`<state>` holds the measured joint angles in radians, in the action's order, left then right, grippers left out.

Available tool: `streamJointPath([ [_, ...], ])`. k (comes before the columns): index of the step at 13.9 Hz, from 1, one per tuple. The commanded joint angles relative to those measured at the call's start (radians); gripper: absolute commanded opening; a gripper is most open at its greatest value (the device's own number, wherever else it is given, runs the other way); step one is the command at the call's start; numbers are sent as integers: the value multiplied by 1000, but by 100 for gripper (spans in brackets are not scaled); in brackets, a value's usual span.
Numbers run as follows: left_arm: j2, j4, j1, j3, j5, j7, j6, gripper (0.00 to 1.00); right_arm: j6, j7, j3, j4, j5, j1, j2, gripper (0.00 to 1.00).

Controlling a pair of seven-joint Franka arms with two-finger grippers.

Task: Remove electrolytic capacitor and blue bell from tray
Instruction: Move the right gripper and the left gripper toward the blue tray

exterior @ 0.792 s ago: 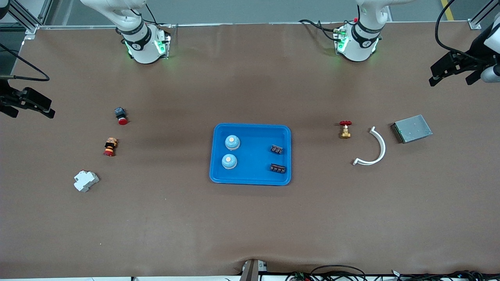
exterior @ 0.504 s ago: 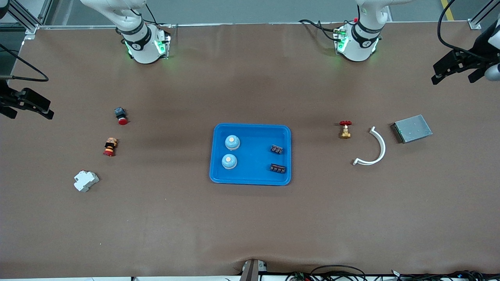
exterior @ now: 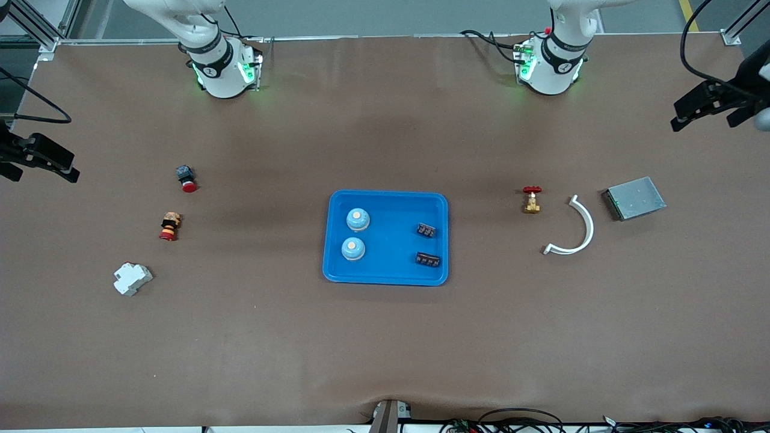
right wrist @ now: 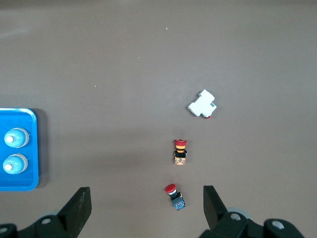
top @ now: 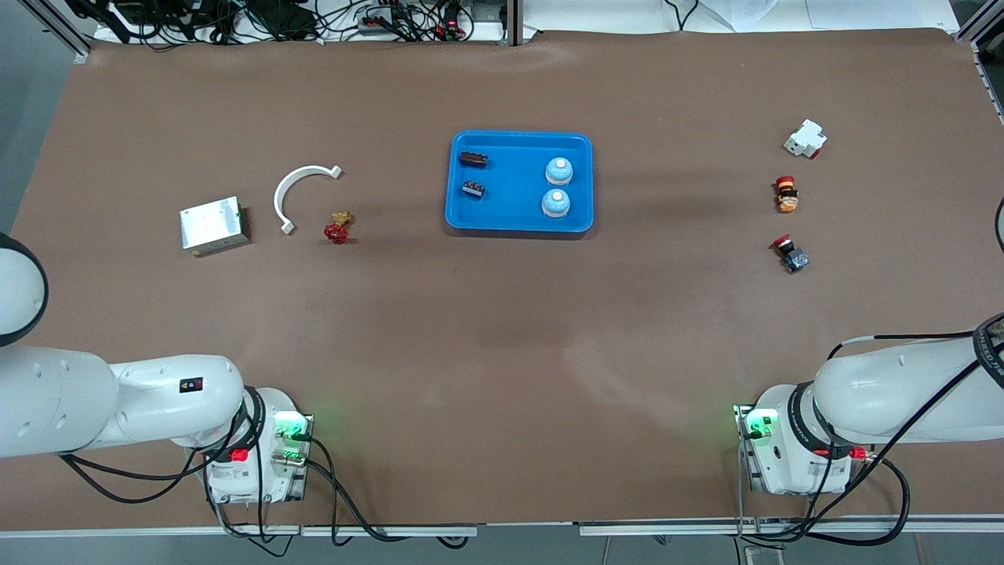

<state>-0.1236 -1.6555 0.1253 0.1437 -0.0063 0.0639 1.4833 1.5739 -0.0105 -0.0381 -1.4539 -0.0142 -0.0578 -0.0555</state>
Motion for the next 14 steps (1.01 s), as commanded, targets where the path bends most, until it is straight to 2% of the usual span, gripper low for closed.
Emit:
streamJointPath([
  [1, 36, 0, -4, 42, 11, 20, -18, 100, 9, -17, -8, -39, 5, 22, 17, 100],
  [4, 76, -39, -4, 96, 19, 118, 47, 100, 2, -127, -8, -45, 4, 85, 19, 100],
  [8, 114, -148, -6, 168, 19, 273, 240, 100, 20, -235, -9, -88, 2, 173, 13, 100],
  [11, 195, -147, -6, 256, 20, 488, 300, 100, 118, -291, -12, -202, 4, 223, 16, 100],
  [14, 266, -151, -9, 321, 20, 638, 383, 100, 142, -497, -11, -261, 4, 326, 14, 100],
])
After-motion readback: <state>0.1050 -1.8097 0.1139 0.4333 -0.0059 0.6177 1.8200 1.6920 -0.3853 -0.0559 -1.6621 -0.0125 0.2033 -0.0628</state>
